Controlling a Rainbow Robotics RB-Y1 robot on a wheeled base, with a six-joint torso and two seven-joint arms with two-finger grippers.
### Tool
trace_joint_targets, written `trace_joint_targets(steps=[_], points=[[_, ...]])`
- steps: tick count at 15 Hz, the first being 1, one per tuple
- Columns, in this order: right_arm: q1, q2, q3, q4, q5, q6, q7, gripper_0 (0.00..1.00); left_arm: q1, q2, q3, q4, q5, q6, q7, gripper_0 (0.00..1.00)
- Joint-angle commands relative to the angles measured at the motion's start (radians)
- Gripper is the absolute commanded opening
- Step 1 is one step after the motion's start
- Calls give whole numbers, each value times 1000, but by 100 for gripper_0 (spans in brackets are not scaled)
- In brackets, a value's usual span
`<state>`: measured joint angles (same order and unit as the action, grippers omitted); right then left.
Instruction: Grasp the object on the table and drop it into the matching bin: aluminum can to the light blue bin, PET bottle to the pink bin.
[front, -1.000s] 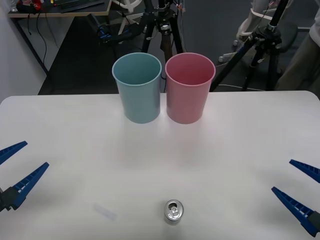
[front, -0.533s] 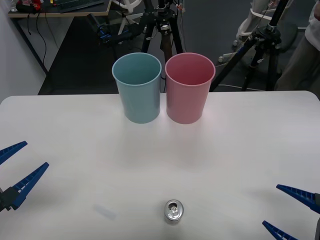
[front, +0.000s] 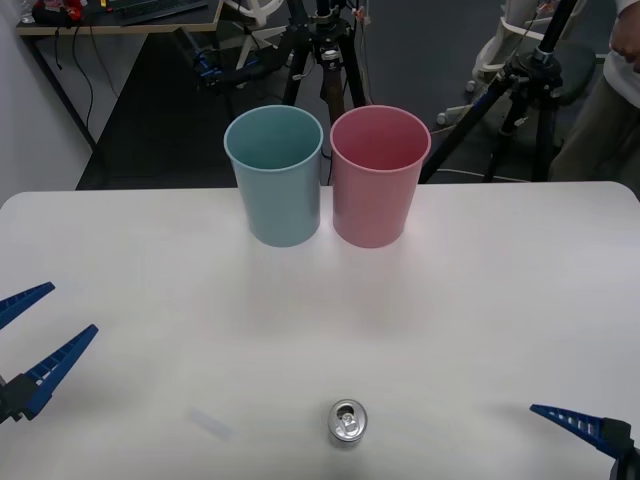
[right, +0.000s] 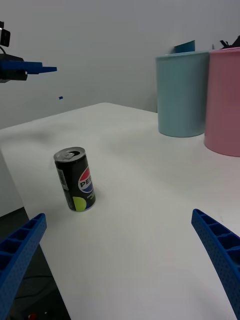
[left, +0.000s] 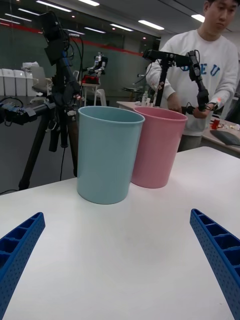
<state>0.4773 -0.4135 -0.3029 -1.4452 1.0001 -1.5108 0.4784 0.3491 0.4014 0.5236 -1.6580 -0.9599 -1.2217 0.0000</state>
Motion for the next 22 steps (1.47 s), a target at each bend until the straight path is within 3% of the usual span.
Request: trace_joint_targets(steps=[1, 8, 15, 22], points=[[0, 1, 47, 17, 6, 0, 40, 100, 0, 0, 0, 0, 0, 0, 0, 100], [-11, 9, 154, 17, 14, 78, 74, 100, 0, 0, 0, 0, 0, 0, 0, 100], [-52, 93, 186, 17, 81, 121, 89, 100, 0, 0, 0, 0, 0, 0, 0, 100], [-77, 110, 288, 17, 77, 215, 108, 100, 0, 0, 0, 0, 0, 0, 0, 100]])
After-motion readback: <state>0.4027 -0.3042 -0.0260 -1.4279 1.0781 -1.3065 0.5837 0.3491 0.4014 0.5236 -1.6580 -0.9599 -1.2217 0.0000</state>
